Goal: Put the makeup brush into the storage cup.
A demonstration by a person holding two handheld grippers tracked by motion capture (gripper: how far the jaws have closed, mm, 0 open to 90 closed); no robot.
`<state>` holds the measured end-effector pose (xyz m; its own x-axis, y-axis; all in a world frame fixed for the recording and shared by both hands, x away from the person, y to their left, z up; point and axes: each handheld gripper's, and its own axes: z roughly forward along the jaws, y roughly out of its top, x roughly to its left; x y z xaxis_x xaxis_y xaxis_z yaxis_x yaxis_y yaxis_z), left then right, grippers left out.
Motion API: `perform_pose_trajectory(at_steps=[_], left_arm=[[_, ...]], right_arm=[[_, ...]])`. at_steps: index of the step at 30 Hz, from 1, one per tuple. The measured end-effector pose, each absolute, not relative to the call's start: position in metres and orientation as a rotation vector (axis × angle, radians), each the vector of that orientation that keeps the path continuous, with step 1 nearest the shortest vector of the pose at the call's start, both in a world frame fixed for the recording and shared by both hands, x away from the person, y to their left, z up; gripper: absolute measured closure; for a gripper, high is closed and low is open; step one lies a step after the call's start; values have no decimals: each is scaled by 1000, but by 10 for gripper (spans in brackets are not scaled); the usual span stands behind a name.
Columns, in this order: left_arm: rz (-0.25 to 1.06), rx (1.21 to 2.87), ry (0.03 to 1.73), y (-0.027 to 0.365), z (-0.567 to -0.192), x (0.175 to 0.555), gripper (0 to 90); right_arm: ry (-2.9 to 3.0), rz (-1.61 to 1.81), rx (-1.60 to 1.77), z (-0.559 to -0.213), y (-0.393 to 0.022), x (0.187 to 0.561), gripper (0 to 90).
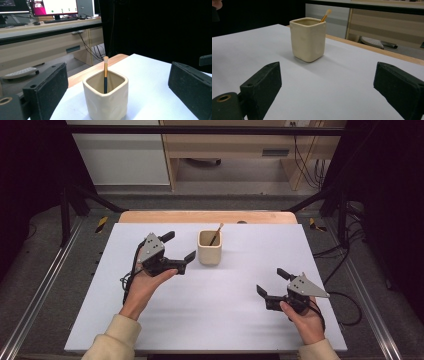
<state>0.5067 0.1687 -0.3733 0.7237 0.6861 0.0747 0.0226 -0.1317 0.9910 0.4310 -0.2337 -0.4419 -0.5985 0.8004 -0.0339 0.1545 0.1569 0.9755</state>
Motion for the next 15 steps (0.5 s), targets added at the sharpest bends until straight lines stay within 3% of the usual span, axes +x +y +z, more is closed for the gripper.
perform_pose_trajectory(at_steps=[15], left_arm=[[635,1625,574,184,-381,494,21]], right_arm=[[1870,1469,910,-442,-234,431,81]])
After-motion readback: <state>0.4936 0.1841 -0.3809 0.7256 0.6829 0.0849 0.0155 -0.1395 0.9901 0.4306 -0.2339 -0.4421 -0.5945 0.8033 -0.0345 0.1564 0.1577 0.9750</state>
